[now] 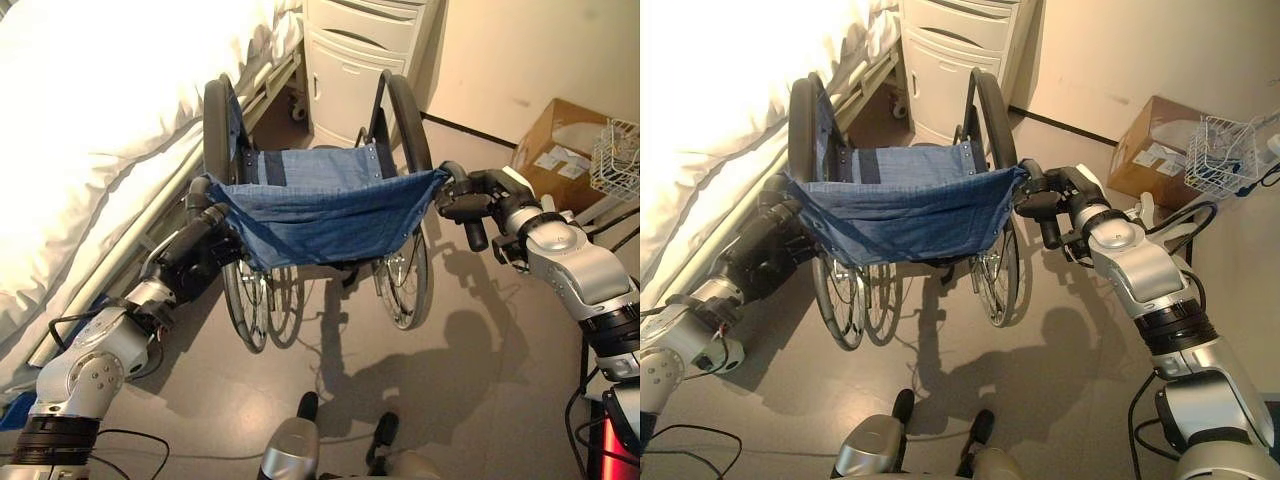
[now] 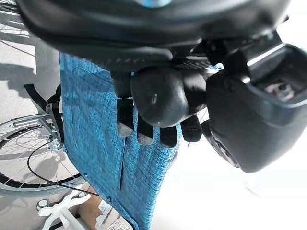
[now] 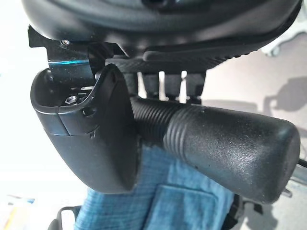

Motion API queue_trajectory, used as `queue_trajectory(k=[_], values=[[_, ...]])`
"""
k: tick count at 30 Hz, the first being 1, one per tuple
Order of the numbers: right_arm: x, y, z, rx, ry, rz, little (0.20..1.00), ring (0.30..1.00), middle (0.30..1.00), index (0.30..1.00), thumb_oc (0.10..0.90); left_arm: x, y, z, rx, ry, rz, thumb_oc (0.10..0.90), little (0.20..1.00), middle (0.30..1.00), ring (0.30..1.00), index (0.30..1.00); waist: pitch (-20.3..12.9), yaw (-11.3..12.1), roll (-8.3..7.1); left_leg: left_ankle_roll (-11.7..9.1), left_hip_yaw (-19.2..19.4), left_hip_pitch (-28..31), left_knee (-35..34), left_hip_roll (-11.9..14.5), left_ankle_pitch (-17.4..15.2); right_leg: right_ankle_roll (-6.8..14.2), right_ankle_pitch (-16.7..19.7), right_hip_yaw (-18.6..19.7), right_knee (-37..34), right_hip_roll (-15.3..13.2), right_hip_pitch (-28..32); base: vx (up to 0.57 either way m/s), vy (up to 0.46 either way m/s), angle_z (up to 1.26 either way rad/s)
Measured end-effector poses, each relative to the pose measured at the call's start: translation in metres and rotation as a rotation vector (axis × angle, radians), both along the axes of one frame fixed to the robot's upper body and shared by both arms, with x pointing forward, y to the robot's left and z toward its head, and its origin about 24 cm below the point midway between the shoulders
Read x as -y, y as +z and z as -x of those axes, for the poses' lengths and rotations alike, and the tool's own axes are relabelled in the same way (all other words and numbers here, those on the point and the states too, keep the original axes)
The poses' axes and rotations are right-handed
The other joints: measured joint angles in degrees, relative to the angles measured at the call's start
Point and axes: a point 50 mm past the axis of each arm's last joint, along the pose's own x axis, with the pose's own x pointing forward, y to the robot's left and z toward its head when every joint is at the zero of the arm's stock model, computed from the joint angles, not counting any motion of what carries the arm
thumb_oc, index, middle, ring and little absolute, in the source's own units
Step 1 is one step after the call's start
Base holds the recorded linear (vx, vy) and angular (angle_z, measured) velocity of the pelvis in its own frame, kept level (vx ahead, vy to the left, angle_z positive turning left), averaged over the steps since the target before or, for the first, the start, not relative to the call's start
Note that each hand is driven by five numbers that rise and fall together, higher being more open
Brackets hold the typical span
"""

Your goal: Push the wheelchair next to the bed

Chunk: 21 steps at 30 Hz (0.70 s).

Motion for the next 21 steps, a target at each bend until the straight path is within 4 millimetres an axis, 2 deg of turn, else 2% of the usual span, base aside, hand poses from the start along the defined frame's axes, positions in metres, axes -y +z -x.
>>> queue_trajectory(k=[2, 3, 4, 5, 6, 16, 21], values=[[0.0, 0.0, 0.0, 0.0, 0.0, 0.0, 0.3, 0.3, 0.3, 0.3, 0.4, 0.0, 0.0, 0.0, 0.0, 0.0, -0.001, 0.464, 0.396, 0.396, 0.396, 0.396, 0.0, 0.0, 0.0, 0.0, 0.0, 0.0, 0.0, 0.0, 0.0, 0.0, 0.0, 0.0, 0.0, 0.0, 0.0, 0.0, 0.0, 0.0], [0.0, 0.0, 0.0, 0.001, 0.0, 0.0, 0.535, 0.535, 0.535, 0.535, 0.557, 0.0, 0.0, 0.0, 0.0, 0.0, -0.001, 0.595, 0.592, 0.592, 0.592, 0.592, 0.0, 0.0, 0.0, 0.0, 0.0, 0.0, 0.0, 0.0, 0.0, 0.0, 0.0, 0.0, 0.0, 0.0, 0.0, 0.0, 0.0, 0.0], [0.0, 0.0, 0.0, 0.001, 0.0, 0.0, 0.587, 0.587, 0.587, 0.587, 0.591, 0.0, 0.0, 0.0, 0.001, 0.0, -0.001, 0.637, 0.655, 0.655, 0.655, 0.655, 0.0, 0.0, 0.0, 0.0, 0.0, 0.0, 0.0, 0.0, 0.0, 0.0, 0.0, 0.0, 0.0, 0.0, 0.0, 0.0, 0.0, 0.0], [0.0, 0.001, 0.0, 0.002, 0.001, 0.0, 0.818, 0.818, 0.818, 0.818, 0.745, 0.0, 0.0, 0.0, 0.001, 0.0, -0.001, 0.8, 0.9, 0.9, 0.9, 0.9, 0.0, 0.0, 0.0, 0.0, 0.0, 0.0, 0.0, 0.0, 0.0, 0.0, 0.0, 0.0, 0.0, 0.0, 0.0, 0.0, 0.0, 0.0], [-0.001, 0.001, 0.0, 0.002, 0.003, 0.001, 0.9, 0.9, 0.9, 0.9, 0.8, 0.0, 0.0, 0.0, 0.001, 0.002, -0.002, 0.8, 0.9, 0.9, 0.9, 0.9, 0.0, 0.0, 0.0, 0.0, 0.0, 0.0, 0.0, 0.0, 0.0, 0.0, 0.0, 0.0, 0.0, 0.0, 0.0, 0.0, 0.0, 0.0], [-0.009, 0.003, 0.006, 0.02, 0.052, -0.001, 0.9, 0.9, 0.9, 0.9, 0.8, -0.005, 0.002, 0.0, 0.002, 0.045, -0.015, 0.8, 0.9, 0.9, 0.9, 0.9, 0.0, -1.1, 0.0, 0.0, 0.1, 0.0, -0.1, 0.1, 0.0, 0.0, 0.0, 0.0, 0.0, 0.1, 0.0, 0.0, 0.0, 0.0], [-0.004, 0.004, 0.019, 0.059, 0.061, -0.077, 0.9, 0.9, 0.9, 0.9, 0.8, -0.014, -0.001, 0.009, 0.002, 0.084, -0.007, 0.8, 0.9, 0.9, 0.9, 0.9, 0.0, -2.1, 0.0, 0.0, 0.2, 0.1, -0.3, 0.1, 0.0, 0.0, 0.0, 0.0, 0.0, 0.1, -0.1, 0.0, 0.001, -0.01]])
